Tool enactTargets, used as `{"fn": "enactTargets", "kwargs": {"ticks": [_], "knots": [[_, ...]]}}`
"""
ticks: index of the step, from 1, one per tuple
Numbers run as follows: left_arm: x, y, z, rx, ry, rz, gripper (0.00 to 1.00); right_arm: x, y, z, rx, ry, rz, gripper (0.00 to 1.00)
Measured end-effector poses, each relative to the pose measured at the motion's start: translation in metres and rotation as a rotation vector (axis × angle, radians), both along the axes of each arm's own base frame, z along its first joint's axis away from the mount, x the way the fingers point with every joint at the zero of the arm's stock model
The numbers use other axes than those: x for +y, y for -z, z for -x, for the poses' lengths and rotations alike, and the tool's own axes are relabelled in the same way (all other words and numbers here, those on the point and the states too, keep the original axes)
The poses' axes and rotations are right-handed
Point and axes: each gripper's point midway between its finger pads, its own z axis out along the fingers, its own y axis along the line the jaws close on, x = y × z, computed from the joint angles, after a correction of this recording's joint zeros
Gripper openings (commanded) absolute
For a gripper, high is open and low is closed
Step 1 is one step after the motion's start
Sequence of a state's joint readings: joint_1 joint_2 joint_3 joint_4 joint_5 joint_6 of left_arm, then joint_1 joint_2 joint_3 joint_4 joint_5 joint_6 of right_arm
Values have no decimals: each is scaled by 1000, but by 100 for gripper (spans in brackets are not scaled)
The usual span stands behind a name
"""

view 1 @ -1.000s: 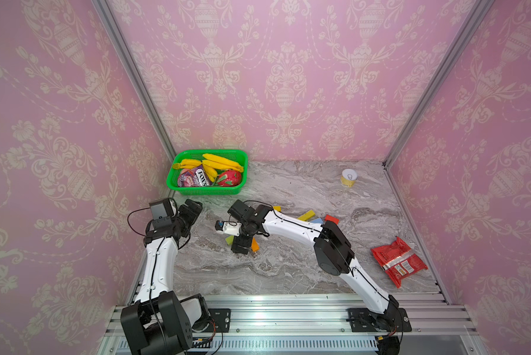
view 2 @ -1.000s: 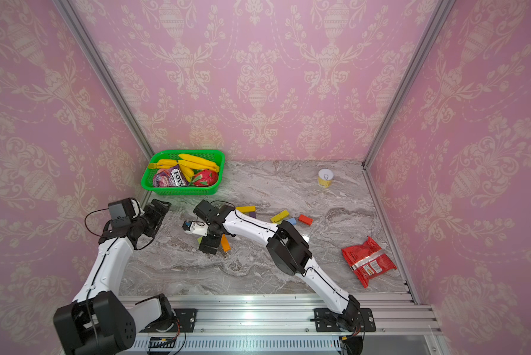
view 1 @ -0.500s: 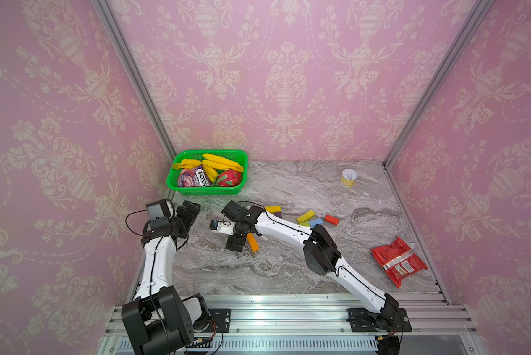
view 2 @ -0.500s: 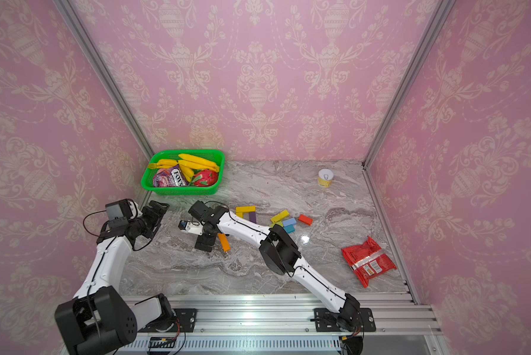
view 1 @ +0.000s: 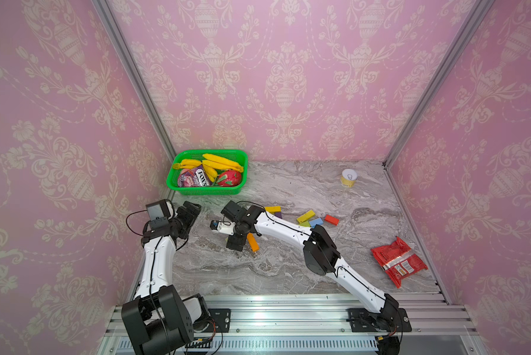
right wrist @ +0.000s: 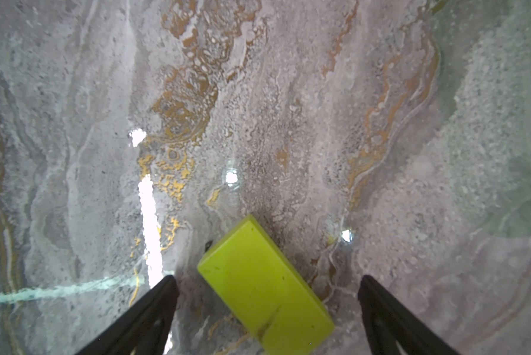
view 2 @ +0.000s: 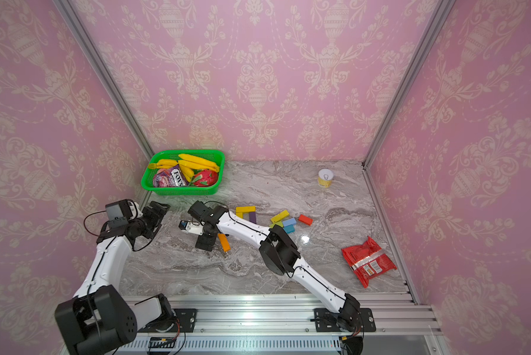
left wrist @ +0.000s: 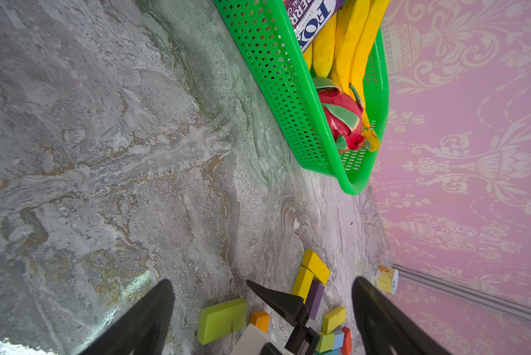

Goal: Assemble the letter p with building blocks
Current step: Pick up the building block from the center of the board.

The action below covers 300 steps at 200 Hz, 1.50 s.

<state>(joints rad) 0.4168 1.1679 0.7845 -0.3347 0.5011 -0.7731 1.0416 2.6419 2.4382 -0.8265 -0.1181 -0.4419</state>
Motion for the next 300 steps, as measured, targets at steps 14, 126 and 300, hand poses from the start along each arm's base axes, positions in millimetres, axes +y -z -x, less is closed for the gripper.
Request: {"fn": "enactTargets", "kwargs": {"ticks": [14,126,300], "knots": [[-1,0,0,-3,6,4,92,-1,1,1,2,0,2,84],[-7,15,-1,31,42,38,92,-12,2,2,-16,42,30,14],[-81,61,-38,112,270,80,92,-52,-42,0,-127,90,60,13]]}}
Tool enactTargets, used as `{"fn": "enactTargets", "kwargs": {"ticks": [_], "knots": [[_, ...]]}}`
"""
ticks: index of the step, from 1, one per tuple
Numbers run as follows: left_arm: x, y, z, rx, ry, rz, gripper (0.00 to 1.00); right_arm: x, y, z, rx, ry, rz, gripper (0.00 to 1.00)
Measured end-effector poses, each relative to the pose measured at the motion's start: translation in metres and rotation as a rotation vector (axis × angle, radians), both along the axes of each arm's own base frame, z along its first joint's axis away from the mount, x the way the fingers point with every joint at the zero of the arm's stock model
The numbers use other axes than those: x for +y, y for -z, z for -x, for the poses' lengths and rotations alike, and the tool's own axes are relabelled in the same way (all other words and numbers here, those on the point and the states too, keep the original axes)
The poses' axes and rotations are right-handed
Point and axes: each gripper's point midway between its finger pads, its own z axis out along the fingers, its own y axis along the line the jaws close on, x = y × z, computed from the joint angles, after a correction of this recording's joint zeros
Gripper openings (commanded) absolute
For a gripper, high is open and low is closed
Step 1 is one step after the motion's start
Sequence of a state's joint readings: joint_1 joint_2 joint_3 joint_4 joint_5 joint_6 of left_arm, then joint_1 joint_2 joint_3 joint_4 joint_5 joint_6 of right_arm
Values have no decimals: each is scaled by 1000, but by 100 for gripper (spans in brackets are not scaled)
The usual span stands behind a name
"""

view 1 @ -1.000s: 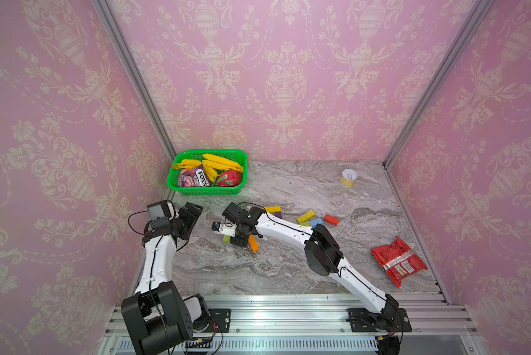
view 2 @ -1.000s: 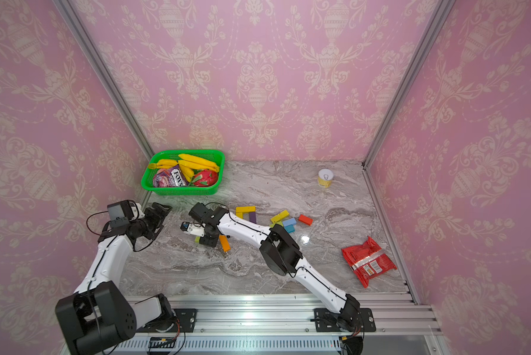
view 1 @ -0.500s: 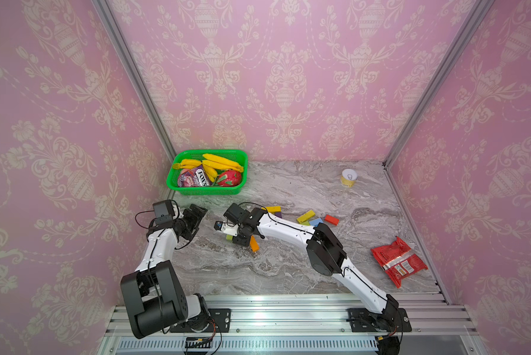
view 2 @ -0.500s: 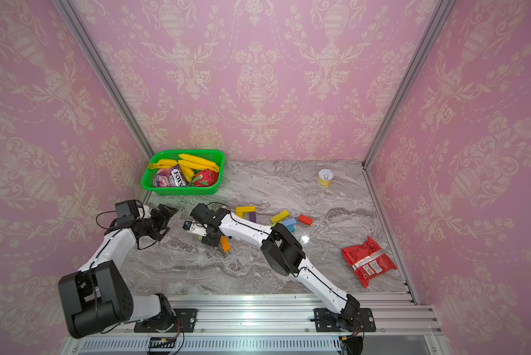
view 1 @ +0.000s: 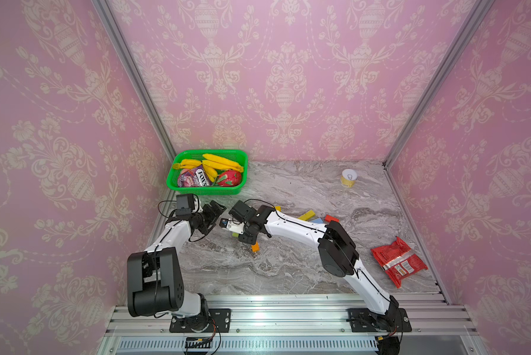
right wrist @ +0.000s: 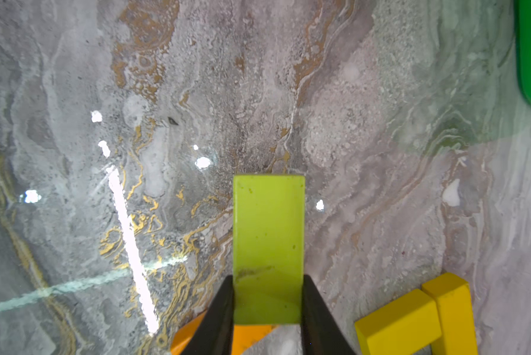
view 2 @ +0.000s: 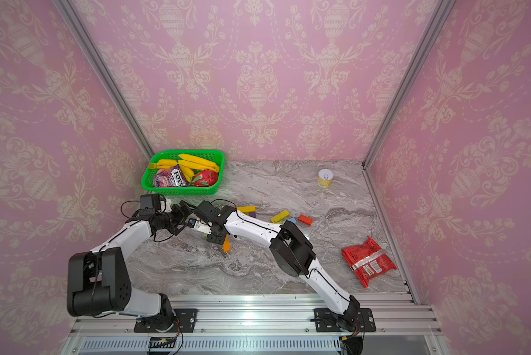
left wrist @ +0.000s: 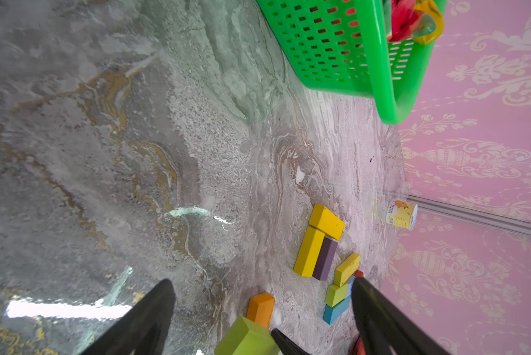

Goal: Assemble the letter p with building blocks
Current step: Pick up the building block from the center of the board, then place the building block at the center of the board.

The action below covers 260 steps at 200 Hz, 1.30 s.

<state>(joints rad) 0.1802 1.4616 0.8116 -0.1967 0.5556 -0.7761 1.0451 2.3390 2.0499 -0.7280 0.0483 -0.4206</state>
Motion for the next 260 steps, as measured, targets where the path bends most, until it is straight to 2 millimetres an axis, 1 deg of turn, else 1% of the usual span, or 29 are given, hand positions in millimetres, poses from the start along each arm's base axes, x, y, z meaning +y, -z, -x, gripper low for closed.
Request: {"fn": "enactTargets", "kwargs": {"ticks": [36,48,58,71,80,112,132,146,180,213,229,245,260], "knots": [[-1,3,-3,-2,-2,-6,93,-15,-30,6,-24,5,-30,13],[-2,4,-4,-1,1,-7,93,-24,-36,8,-31,11,-30,14],[-4,5,-4,2,6,-5,92,-35,-38,10,-36,22,-24,14],[-11,7,-5,4,21,-6,93,-54,-34,12,-31,38,2,14],[-17,9,-5,8,36,-5,93,-68,-27,13,-23,52,24,15],[-44,13,-10,16,107,-7,93,-117,13,15,21,110,124,15],[-59,11,-13,6,137,-5,93,-137,31,16,45,134,171,16],[-66,10,-15,0,150,-5,93,-143,35,15,50,145,180,18],[-71,10,-15,2,153,-4,93,-143,35,5,38,161,157,22],[-72,11,-15,4,152,-4,93,-148,37,-4,31,184,148,35],[-75,11,-15,3,158,-5,93,-151,35,-12,17,200,141,46],[-77,10,-15,3,163,-4,93,-155,35,-19,3,212,141,52],[-79,10,-17,2,168,-5,93,-158,34,-24,-8,216,145,55]]}}
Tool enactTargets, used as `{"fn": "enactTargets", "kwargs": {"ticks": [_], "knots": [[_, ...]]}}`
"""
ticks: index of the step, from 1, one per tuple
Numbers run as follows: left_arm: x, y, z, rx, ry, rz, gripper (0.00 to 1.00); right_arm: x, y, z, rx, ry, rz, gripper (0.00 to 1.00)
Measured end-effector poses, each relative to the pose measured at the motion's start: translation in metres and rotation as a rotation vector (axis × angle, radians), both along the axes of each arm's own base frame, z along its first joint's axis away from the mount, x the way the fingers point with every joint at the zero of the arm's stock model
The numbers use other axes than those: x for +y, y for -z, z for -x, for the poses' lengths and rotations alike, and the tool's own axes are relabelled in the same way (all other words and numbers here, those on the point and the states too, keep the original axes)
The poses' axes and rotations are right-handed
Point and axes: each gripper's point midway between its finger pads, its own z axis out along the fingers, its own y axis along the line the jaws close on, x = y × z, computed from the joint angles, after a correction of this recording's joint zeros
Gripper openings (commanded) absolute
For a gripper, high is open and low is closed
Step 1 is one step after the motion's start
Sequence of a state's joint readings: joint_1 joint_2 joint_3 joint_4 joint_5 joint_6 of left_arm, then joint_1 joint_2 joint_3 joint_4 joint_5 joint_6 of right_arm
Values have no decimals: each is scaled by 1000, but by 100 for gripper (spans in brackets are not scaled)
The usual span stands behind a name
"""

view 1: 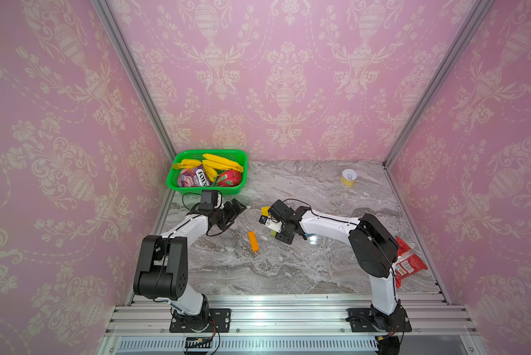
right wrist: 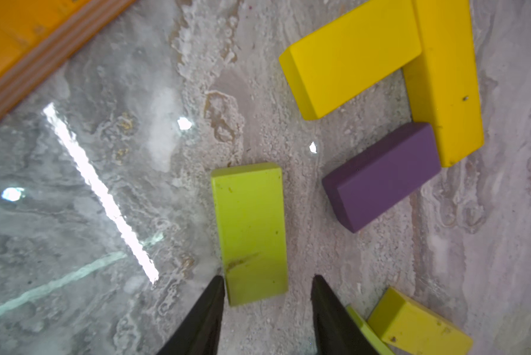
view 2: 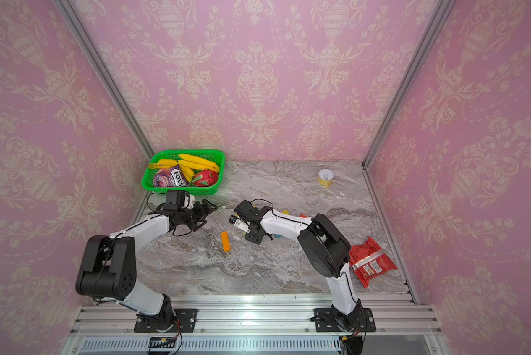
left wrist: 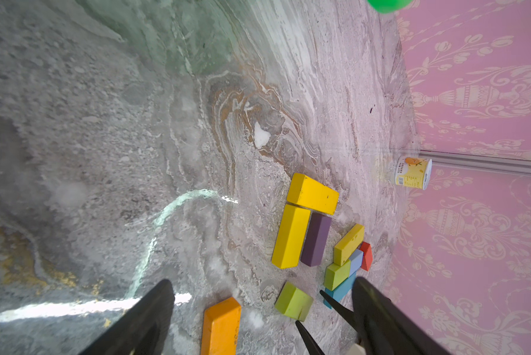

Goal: Assemble the letter p with building blocks
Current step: Place the building block at the center of the board, then assemble the building block at the center of the board.

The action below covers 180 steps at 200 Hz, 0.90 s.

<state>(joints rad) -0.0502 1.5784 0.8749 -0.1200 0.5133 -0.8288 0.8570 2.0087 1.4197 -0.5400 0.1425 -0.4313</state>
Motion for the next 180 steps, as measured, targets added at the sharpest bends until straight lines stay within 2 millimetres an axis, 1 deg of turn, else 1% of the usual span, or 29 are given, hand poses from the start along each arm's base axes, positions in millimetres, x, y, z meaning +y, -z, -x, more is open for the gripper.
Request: {"fn": "enactTargets", "kwargs": {"ticks": [31,43,55,69,81,87,92,100,112,123,133,137,146,151,167,180], "knots": [[0,0,0,2,1,0,93,-3,0,-2,-12,0,11,55],[0,0,0,2,1,0,93,-4,-1,0,-11,1,11,55],[-1,1,0,1,2,-1,92,-7,-6,4,-11,12,-1,54],[-2,1,0,2,4,-3,90,-11,-20,9,-19,39,-40,52],[-4,1,1,3,9,-6,88,-12,-38,13,-29,79,-100,48],[-5,1,2,6,14,-7,87,-11,-47,14,-33,102,-135,45],[-6,1,3,7,17,-10,85,-9,-55,15,-35,125,-171,41],[-9,1,5,10,26,-15,82,-5,-67,15,-33,167,-231,38],[-15,-1,9,10,49,-21,77,3,-77,14,-15,229,-318,34],[-22,-5,14,1,80,-29,70,10,-77,15,19,290,-384,30],[-31,-9,19,-9,114,-35,63,14,-68,20,72,347,-431,26],[-35,-11,21,-15,129,-38,59,14,-64,22,92,370,-443,25],[-46,-15,27,-23,168,-43,48,17,-54,27,149,418,-468,17],[-52,-16,31,-27,188,-47,42,18,-48,28,180,450,-480,15],[-72,-16,41,-35,261,-63,23,20,-33,32,270,541,-516,10],[-85,-14,50,-30,306,-71,11,20,-27,32,319,603,-544,10]]}}
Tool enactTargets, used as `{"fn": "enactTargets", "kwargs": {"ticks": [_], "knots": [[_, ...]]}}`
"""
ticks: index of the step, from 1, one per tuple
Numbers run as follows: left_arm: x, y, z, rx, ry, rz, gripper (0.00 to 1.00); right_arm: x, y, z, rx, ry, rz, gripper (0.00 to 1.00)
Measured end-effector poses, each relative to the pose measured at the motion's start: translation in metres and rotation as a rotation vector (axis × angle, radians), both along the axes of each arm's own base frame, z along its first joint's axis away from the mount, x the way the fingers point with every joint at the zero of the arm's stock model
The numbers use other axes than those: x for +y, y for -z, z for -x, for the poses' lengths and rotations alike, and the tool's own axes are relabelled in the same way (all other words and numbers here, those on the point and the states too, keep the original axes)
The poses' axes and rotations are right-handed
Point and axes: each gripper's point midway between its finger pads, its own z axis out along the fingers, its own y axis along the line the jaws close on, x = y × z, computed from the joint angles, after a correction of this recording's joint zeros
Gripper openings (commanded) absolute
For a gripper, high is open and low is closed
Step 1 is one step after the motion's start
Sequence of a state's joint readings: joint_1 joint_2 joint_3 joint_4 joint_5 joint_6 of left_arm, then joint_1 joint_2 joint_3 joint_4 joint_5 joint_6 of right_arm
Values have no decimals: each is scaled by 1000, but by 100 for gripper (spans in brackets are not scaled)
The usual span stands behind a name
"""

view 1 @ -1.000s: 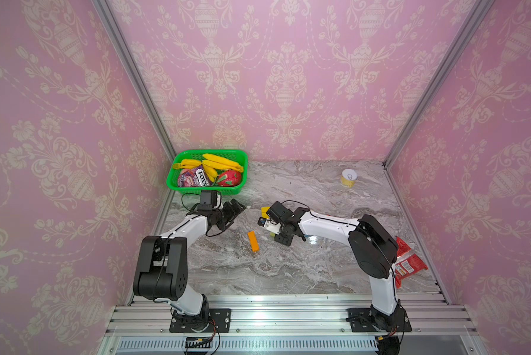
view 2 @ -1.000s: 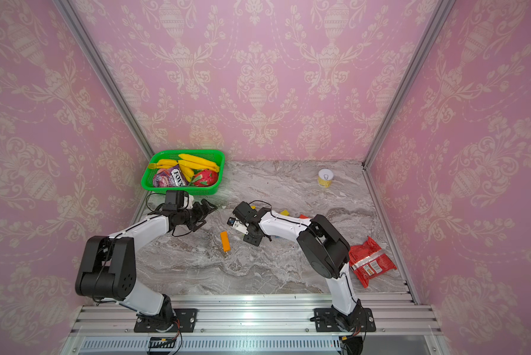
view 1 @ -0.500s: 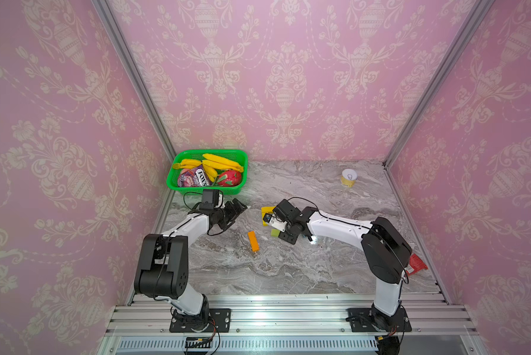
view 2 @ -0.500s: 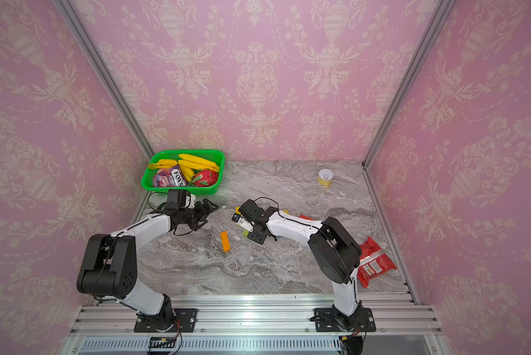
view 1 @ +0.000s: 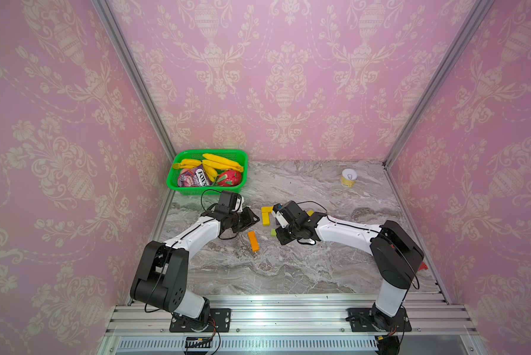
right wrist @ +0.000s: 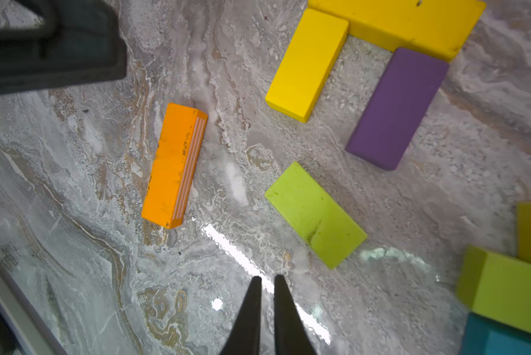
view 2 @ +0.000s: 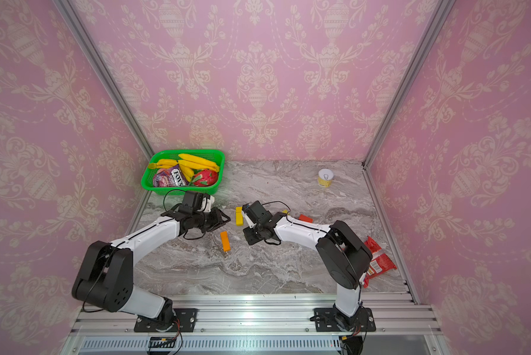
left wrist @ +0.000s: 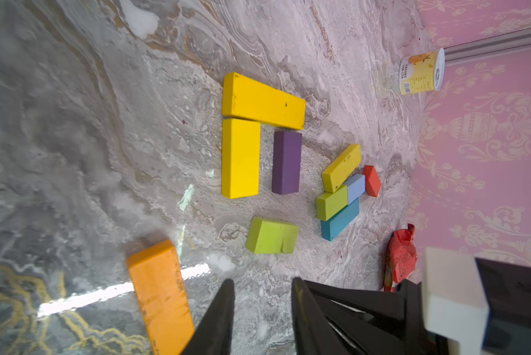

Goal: Assemble the letter p with building blocks
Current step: Assemble the building block at the center of the board.

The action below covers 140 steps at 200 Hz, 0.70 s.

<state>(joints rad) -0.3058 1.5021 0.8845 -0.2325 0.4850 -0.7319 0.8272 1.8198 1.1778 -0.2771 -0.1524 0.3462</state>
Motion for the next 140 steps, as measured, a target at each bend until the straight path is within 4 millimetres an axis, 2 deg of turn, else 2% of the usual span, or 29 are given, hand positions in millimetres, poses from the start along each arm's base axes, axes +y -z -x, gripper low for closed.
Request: {"fn": "enactTargets", "kwargs": {"ticks": [9,27,53,79,140], "knots": [[-9,2,5,-1,33,-7,5,-1,2,-2,27,34,-21,9],[-22,12,12,17,72,-28,0,-4,4,-5,63,88,-58,9],[-32,30,18,49,99,-71,0,-20,22,-1,132,149,-65,10],[-41,38,18,58,116,-100,0,-38,42,9,194,183,-43,9],[-47,54,17,55,116,-181,0,-38,38,1,204,196,-103,10]]}}
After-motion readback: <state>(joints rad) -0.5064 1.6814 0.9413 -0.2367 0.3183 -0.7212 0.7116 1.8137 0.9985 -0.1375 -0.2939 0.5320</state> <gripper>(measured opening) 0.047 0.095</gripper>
